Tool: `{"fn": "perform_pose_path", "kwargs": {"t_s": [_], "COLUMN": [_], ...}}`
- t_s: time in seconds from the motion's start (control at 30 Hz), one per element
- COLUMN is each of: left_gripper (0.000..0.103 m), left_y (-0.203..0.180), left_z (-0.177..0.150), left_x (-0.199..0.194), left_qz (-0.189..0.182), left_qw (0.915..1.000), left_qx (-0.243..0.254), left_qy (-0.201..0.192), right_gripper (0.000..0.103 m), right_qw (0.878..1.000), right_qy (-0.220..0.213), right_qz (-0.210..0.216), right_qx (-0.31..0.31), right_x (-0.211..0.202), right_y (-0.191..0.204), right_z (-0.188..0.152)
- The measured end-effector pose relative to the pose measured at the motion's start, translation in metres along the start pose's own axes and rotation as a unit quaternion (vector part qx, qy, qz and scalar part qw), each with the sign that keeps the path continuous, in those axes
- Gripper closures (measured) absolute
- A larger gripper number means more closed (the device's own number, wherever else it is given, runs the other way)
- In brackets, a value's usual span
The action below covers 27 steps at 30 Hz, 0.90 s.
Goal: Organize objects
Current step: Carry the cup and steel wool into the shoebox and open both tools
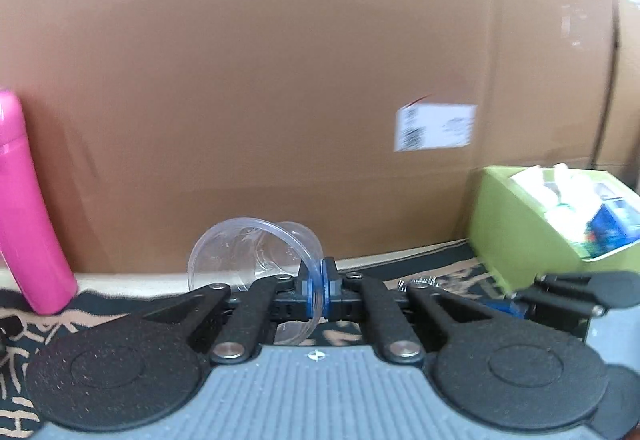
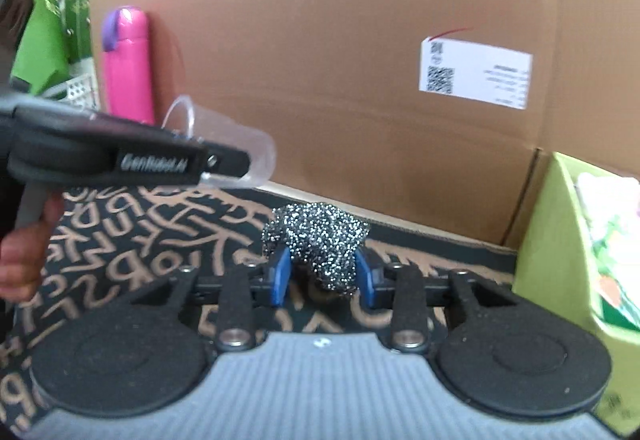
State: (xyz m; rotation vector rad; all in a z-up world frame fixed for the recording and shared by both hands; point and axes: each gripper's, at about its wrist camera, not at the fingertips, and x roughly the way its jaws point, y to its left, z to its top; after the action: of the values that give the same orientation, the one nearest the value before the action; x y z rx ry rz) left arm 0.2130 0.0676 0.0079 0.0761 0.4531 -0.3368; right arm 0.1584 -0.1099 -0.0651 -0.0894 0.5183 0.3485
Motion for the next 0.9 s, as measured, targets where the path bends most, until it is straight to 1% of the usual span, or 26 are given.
{"fn": "perform_pose_path", "kwargs": {"t_s": [0.03, 0.17, 0.23, 0.33, 0.4, 0.53, 0.67, 0.83, 0.9], "left_gripper": [0.098, 0.098, 0.098, 0.098, 0.098, 0.098, 0.098, 0.098, 0.098], "left_y": [-0.009, -0.048, -0.066, -0.095, -0.115, -0.15, -0.185, -0.222, -0.228], "left_z": [0.001, 0.008, 0.015, 0.024, 0.032, 0.047, 0.065, 0.08, 0.083], "left_x": [-0.01, -0.017, -0.023, -0.028, -0.03, -0.027, -0.014, 0.02, 0.035], "left_qz": [-0.003, -0.026, -0.042, -0.063, -0.076, -0.109, -0.138, -0.165, -0.178], "left_qw": [1.0, 0.9991, 0.9981, 0.9958, 0.9937, 0.9896, 0.9857, 0.9807, 0.9792], "left_qx": [0.005, 0.023, 0.03, 0.048, 0.061, 0.074, 0.082, 0.098, 0.093], "left_qy": [-0.005, -0.024, -0.034, -0.048, -0.056, -0.058, -0.051, -0.038, -0.026], "right_gripper": [0.069, 0.069, 0.069, 0.069, 0.069, 0.069, 0.069, 0.068, 0.068], "right_qw": [1.0, 0.999, 0.998, 0.996, 0.994, 0.988, 0.979, 0.966, 0.962], "right_qy": [-0.005, -0.033, -0.05, -0.08, -0.101, -0.135, -0.154, -0.156, -0.151], "right_qz": [0.001, 0.008, 0.008, 0.0, -0.012, -0.054, -0.107, -0.169, -0.192], "right_qx": [0.002, 0.017, 0.026, 0.038, 0.045, 0.059, 0.078, 0.116, 0.125], "right_x": [-0.006, -0.041, -0.068, -0.099, -0.125, -0.158, -0.181, -0.197, -0.197], "right_y": [0.003, -0.002, -0.007, -0.014, -0.026, -0.052, -0.088, -0.141, -0.159], "right_z": [0.001, -0.001, -0.004, -0.006, -0.006, -0.008, -0.012, -0.021, -0.024]}}
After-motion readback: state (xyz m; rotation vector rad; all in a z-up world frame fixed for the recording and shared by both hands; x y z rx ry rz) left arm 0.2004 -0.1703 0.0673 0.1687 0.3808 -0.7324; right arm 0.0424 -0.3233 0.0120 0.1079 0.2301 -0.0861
